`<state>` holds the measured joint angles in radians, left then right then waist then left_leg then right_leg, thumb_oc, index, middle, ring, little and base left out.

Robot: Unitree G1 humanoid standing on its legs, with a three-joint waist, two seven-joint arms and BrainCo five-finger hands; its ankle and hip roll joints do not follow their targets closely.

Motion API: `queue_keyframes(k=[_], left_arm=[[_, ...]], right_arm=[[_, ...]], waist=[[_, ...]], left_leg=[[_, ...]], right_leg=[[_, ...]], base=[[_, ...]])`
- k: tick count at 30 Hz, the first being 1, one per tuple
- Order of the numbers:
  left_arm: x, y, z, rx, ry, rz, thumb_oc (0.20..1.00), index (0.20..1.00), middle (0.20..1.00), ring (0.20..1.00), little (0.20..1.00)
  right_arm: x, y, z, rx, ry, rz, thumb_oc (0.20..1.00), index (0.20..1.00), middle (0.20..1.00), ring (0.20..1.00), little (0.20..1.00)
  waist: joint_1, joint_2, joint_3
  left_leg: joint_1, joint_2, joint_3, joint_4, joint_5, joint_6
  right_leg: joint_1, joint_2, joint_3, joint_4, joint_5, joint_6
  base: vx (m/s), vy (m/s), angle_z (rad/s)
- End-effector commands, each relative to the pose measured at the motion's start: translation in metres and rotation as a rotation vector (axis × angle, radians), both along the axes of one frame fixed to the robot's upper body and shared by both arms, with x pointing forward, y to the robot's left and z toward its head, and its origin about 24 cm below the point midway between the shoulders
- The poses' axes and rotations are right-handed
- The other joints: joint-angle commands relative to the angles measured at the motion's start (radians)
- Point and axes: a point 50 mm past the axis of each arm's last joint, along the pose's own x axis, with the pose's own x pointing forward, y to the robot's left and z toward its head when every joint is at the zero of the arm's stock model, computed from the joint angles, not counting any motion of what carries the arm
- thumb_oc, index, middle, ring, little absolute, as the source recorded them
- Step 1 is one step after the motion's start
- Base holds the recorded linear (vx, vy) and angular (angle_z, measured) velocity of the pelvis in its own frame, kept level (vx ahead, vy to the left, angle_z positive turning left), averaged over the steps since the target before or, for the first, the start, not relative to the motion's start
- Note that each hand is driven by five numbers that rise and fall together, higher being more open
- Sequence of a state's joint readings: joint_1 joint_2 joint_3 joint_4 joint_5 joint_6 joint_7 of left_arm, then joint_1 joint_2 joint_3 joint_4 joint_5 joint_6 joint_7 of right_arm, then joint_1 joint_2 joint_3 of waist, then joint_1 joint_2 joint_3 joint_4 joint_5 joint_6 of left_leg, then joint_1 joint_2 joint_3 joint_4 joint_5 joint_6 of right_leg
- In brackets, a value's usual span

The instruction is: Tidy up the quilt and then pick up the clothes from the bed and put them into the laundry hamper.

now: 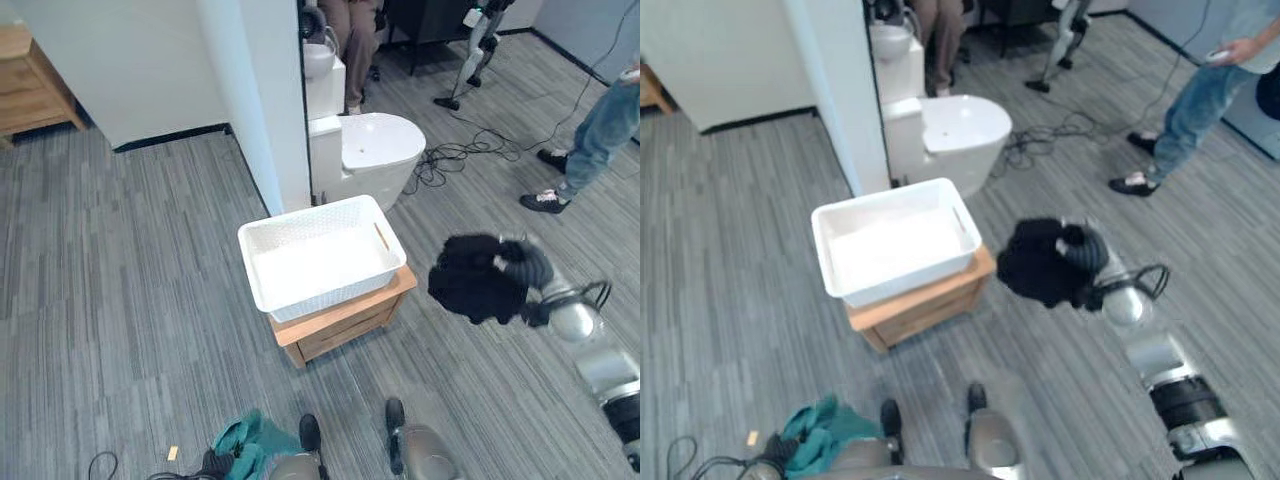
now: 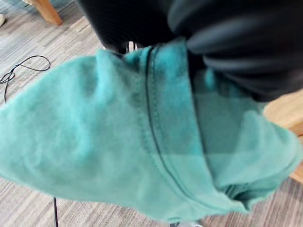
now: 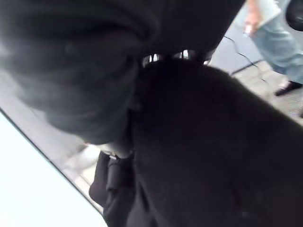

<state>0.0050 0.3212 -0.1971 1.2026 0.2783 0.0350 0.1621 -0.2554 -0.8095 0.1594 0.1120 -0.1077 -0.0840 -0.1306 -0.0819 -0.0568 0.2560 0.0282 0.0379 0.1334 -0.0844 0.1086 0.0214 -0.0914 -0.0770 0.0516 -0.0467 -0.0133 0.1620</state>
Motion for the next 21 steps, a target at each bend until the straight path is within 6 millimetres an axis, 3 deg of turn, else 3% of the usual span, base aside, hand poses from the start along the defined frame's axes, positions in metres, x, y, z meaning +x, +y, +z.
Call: queue_keyframes(k=[1,2,3,5,6,7,8,9,12,13,14,15,17,18,21], left_arm=[[-0.009,0.01,0.002,0.02,-0.02,0.04,0.2,0.2,0.2,0.2,0.2],[-0.01,0.012,0.003,0.017,-0.044,0.088,0.2,0.2,0.2,0.2,0.2],[-0.005,0.009,0.005,-0.021,-0.113,0.155,0.2,0.2,0.2,0.2,0.2],[0.001,0.006,0.006,-0.031,-0.146,0.169,0.2,0.2,0.2,0.2,0.2],[0.013,0.006,0.011,-0.046,-0.212,0.189,0.2,0.2,0.2,0.2,0.2],[0.026,0.009,0.02,-0.052,-0.311,0.2,0.2,0.2,0.2,0.2,0.2],[0.026,0.009,0.02,-0.053,-0.311,0.203,0.2,0.2,0.2,0.2,0.2],[0.042,0.014,0.033,-0.063,-0.432,0.224,0.2,0.2,0.2,0.2,0.2],[0.053,0.015,0.042,-0.075,-0.505,0.235,0.2,0.2,0.2,0.2,0.2],[0.073,0.02,0.062,-0.088,-0.636,0.226,0.2,0.2,0.2,0.2,0.2],[0.073,0.02,0.062,-0.089,-0.637,0.228,0.2,0.2,0.2,0.2,0.2],[0.088,0.026,0.081,-0.072,-0.736,0.196,0.2,0.2,0.2,0.2,0.2],[0.094,0.027,0.09,-0.073,-0.78,0.187,0.2,0.2,0.2,0.2,0.2],[0.105,0.029,0.106,-0.08,-0.865,0.163,0.2,0.2,0.2,0.2,0.2],[0.114,0.03,0.121,-0.085,-0.936,0.151,0.2,0.2,0.2,0.2,0.2]], right_arm=[[0.01,0.002,0.073,-0.013,-0.281,0.033,0.2,0.2,0.2,0.2,0.2],[0.011,0.011,0.087,-0.022,-0.324,0.072,0.2,0.2,0.2,0.2,0.2],[0.006,0.031,0.113,-0.036,-0.398,0.192,0.2,0.2,0.2,0.2,0.2],[0.006,0.039,0.12,-0.043,-0.412,0.232,0.2,0.2,0.2,0.2,0.2],[0.008,0.053,0.134,-0.051,-0.442,0.294,0.2,0.2,0.2,0.2,0.2],[0.011,0.08,0.155,-0.085,-0.491,0.394,0.2,0.2,0.2,0.2,0.2],[0.011,0.081,0.156,-0.086,-0.492,0.397,0.2,0.2,0.2,0.2,0.2],[0.015,0.105,0.179,-0.121,-0.552,0.447,0.2,0.2,0.2,0.2,0.2],[0.022,0.118,0.185,-0.118,-0.565,0.458,0.2,0.2,0.2,0.2,0.2],[0.036,0.132,0.189,-0.13,-0.56,0.443,0.2,0.2,0.2,0.2,0.2],[0.036,0.133,0.19,-0.13,-0.56,0.445,0.2,0.2,0.2,0.2,0.2],[0.04,0.135,0.198,-0.145,-0.575,0.417,0.2,0.2,0.2,0.2,0.2],[0.043,0.134,0.199,-0.144,-0.582,0.392,0.2,0.2,0.2,0.2,0.2],[0.047,0.13,0.203,-0.123,-0.591,0.358,0.2,0.2,0.2,0.2,0.2],[0.052,0.132,0.205,-0.095,-0.597,0.332,0.2,0.2,0.2,0.2,0.2]], waist=[[0.022,-0.03,-0.014],[0.029,-0.03,-0.021],[0.037,-0.027,-0.05],[0.037,-0.026,-0.057],[0.043,-0.025,-0.069],[0.059,-0.029,-0.077],[0.056,-0.028,-0.077],[0.075,-0.033,-0.08],[0.081,-0.034,-0.082],[0.098,-0.033,-0.078],[0.096,-0.033,-0.078],[0.105,-0.029,-0.071],[0.108,-0.028,-0.068],[0.114,-0.025,-0.063],[0.119,-0.024,-0.058]], left_leg=[[0.052,0.036,0.054,0.007,-0.14,-0.076],[0.053,0.039,0.058,0.016,-0.145,-0.078],[0.071,0.043,0.06,0.012,-0.147,-0.084],[0.081,0.047,0.059,0.006,-0.147,-0.087],[0.091,0.052,0.059,-0.001,-0.143,-0.093],[0.098,0.057,0.058,-0.003,-0.144,-0.1],[0.099,0.057,0.058,-0.003,-0.144,-0.1],[0.097,0.063,0.052,-0.003,-0.145,-0.104],[0.096,0.065,0.046,-0.003,-0.144,-0.107],[0.089,0.066,0.039,-0.003,-0.141,-0.109],[0.088,0.066,0.039,-0.003,-0.141,-0.109],[0.075,0.067,0.033,-0.003,-0.136,-0.11],[0.068,0.067,0.031,-0.003,-0.134,-0.111],[0.055,0.066,0.025,-0.003,-0.131,-0.112],[0.041,0.066,0.021,-0.003,-0.127,-0.112]], right_leg=[[0.041,-0.022,-0.025,0.077,-0.007,0.006],[0.055,-0.023,-0.047,0.065,-0.007,0.008],[0.089,-0.023,-0.065,0.027,0.001,0.0],[0.106,-0.022,-0.073,0.011,0.001,-0.002],[0.126,-0.024,-0.082,-0.007,0.003,-0.002],[0.149,-0.024,-0.093,-0.024,0.003,-0.003],[0.149,-0.024,-0.093,-0.024,0.003,-0.003],[0.157,-0.025,-0.1,-0.033,0.002,-0.005],[0.16,-0.025,-0.105,-0.035,0.001,-0.006],[0.159,-0.024,-0.11,-0.035,0.001,-0.008],[0.159,-0.024,-0.111,-0.035,0.001,-0.008],[0.152,-0.024,-0.115,-0.036,0.001,-0.008],[0.148,-0.025,-0.121,-0.038,0.001,-0.008],[0.141,-0.026,-0.127,-0.04,0.003,-0.007],[0.133,-0.027,-0.131,-0.041,0.004,-0.008]], base=[[0.07,-0.078,0.48],[0.23,-0.089,0.36],[0.28,-0.107,0.14],[0.19,-0.056,0.25],[0.19,-0.06,0.37],[0.19,-0.059,0.16],[0.16,-0.079,-0.05],[0.06,-0.041,-0.03],[0.06,-0.04,-0.03],[0.06,-0.032,0.05],[0.04,-0.023,0.06],[0.0,-0.004,0.08],[0.0,0.0,0.15],[0.01,0.001,0.13],[0.0,-0.008,0.07]])
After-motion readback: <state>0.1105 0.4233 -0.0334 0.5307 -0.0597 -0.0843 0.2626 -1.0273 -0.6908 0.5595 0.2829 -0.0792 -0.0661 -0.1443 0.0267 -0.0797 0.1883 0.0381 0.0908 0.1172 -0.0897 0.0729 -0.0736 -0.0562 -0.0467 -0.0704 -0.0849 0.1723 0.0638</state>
